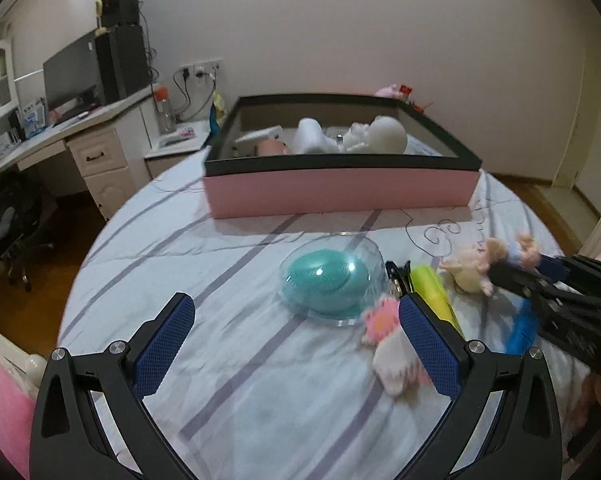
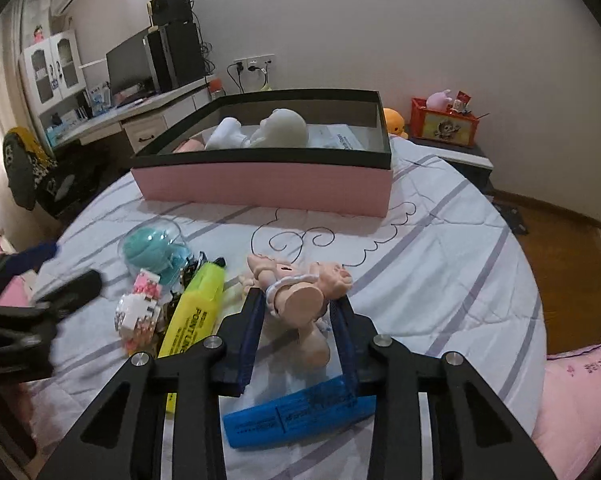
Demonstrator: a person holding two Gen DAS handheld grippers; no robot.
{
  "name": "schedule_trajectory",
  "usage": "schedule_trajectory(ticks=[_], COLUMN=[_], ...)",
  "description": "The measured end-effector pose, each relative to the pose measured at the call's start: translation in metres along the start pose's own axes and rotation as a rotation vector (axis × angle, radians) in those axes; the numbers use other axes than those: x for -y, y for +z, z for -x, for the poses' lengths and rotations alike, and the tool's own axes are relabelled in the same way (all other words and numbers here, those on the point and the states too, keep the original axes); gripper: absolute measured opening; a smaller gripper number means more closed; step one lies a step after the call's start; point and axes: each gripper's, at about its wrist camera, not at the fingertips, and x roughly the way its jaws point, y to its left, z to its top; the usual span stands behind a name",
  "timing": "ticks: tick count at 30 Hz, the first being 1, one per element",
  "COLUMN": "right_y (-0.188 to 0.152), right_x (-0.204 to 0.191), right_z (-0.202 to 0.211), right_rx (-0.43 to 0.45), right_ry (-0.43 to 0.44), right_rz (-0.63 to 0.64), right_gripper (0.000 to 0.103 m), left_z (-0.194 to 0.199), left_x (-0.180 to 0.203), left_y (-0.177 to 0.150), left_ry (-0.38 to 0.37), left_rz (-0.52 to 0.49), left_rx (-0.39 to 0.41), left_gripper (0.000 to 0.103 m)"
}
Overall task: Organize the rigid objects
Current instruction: 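Grasp the clear teal brush case with the left gripper while the right grasps the doll, then carry the brush case and doll into the pink box and open both grippers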
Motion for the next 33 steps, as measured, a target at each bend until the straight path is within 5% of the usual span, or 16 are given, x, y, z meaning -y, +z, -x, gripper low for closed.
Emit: schedule_trajectory(ticks=[10, 12, 13, 25, 29, 33], right_y=[0.001, 0.002, 0.002, 0.005, 0.004, 0.004], right_x=[0.004, 0.004, 0.003, -0.008, -0.011, -0.012], right_z=[-0.005, -0.007, -0.007, -0.027, -0.035, -0.027], right_rx=[-0.004, -0.008, -0.01, -0.084, -0.099, -0.069], right_ry=[0.041, 0.046, 0.043, 0.051, 0.045, 0.045], right_rz=[-0.001, -0.004, -0.003, 0.0, -0.002, -0.004], right_gripper=[0.036, 0.04, 0.041, 0.059, 0.059, 0.044], left_z=[-0.05, -0.055, -0.057, -0.023, -0.015, -0.004], left_x=[0.014, 0.01, 0.007, -0.023, -0.035, -0.041], left_y=[0.023, 0.024, 0.023, 0.007, -0.002, -0.007], left_ry=[-0.007, -0.014, -0.044, 0.028, 0.041, 0.026], left_rz=[-0.051, -0.039, -0.025, 0.007, 0.023, 0.035], left_rx=[-0.104, -0.105, -0.113, -0.067, -0.061, -0.037], left_gripper=[0.102, 0.088, 0.072, 0.072, 0.072, 0.072])
